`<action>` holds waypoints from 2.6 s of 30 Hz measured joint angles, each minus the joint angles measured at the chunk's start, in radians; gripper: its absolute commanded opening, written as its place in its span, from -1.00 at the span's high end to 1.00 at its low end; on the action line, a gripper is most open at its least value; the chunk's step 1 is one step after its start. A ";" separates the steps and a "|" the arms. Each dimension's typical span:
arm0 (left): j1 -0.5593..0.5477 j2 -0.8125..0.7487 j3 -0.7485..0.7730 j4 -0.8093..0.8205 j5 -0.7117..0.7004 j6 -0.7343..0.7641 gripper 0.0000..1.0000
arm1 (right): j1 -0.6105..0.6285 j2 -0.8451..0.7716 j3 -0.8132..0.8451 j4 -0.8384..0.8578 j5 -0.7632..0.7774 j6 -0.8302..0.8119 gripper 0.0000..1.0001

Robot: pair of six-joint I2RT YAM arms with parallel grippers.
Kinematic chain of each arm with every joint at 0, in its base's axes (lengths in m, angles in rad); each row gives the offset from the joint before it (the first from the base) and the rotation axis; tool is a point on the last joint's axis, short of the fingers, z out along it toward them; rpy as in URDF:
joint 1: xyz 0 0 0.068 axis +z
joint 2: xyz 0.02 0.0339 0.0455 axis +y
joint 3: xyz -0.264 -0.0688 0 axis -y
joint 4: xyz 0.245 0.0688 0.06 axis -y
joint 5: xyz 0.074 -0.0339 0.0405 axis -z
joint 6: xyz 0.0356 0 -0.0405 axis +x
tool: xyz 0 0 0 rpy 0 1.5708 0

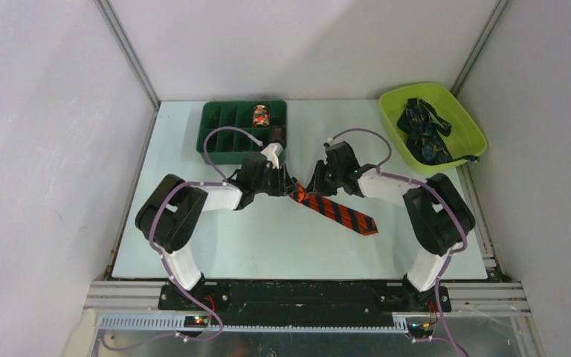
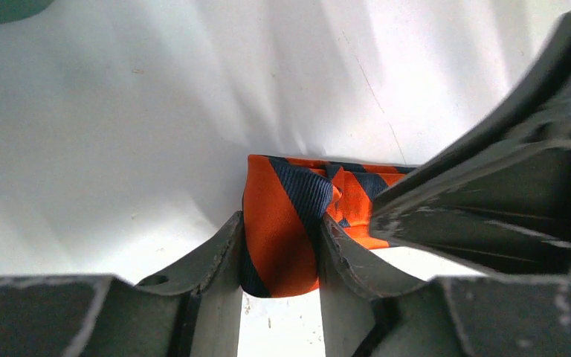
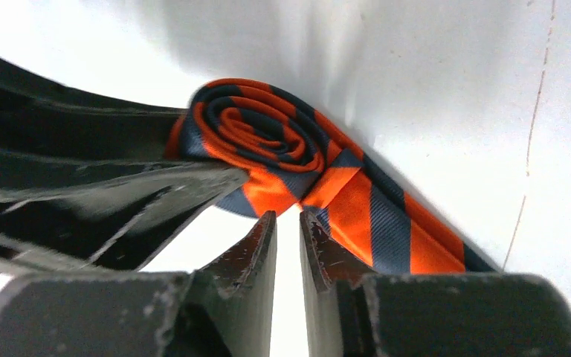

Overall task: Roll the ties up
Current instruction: Roll the tie at the center of the board.

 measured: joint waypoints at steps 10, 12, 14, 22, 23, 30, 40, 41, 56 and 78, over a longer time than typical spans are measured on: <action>-0.064 -0.082 0.028 -0.164 -0.272 0.051 0.26 | -0.041 -0.229 -0.062 0.018 0.014 -0.026 0.56; -0.082 -0.088 0.044 -0.194 -0.338 0.062 0.26 | -0.056 -0.242 -0.086 0.021 0.018 -0.027 0.56; -0.106 -0.092 0.063 -0.229 -0.415 0.074 0.27 | -0.071 -0.242 -0.109 0.021 0.019 -0.028 0.56; -0.201 -0.082 0.158 -0.358 -0.685 0.122 0.27 | -0.113 -0.257 -0.168 0.015 0.021 -0.029 0.56; -0.211 -0.074 0.171 -0.373 -0.716 0.126 0.27 | -0.115 -0.263 -0.168 0.015 0.021 -0.029 0.56; -0.280 0.016 0.261 -0.465 -0.916 0.159 0.27 | -0.122 -0.296 -0.169 0.018 0.020 -0.029 0.56; -0.332 0.090 0.328 -0.510 -1.078 0.209 0.24 | -0.134 -0.298 -0.185 0.018 0.014 -0.029 0.56; -0.333 0.095 0.333 -0.513 -1.089 0.213 0.24 | -0.136 -0.298 -0.185 0.018 0.013 -0.029 0.56; -0.374 0.181 0.406 -0.546 -1.174 0.272 0.08 | -0.159 -0.299 -0.187 0.019 0.001 -0.029 0.56; -0.415 0.184 0.406 -0.584 -1.107 0.279 -0.17 | -0.174 -0.301 -0.212 0.033 -0.008 -0.029 0.56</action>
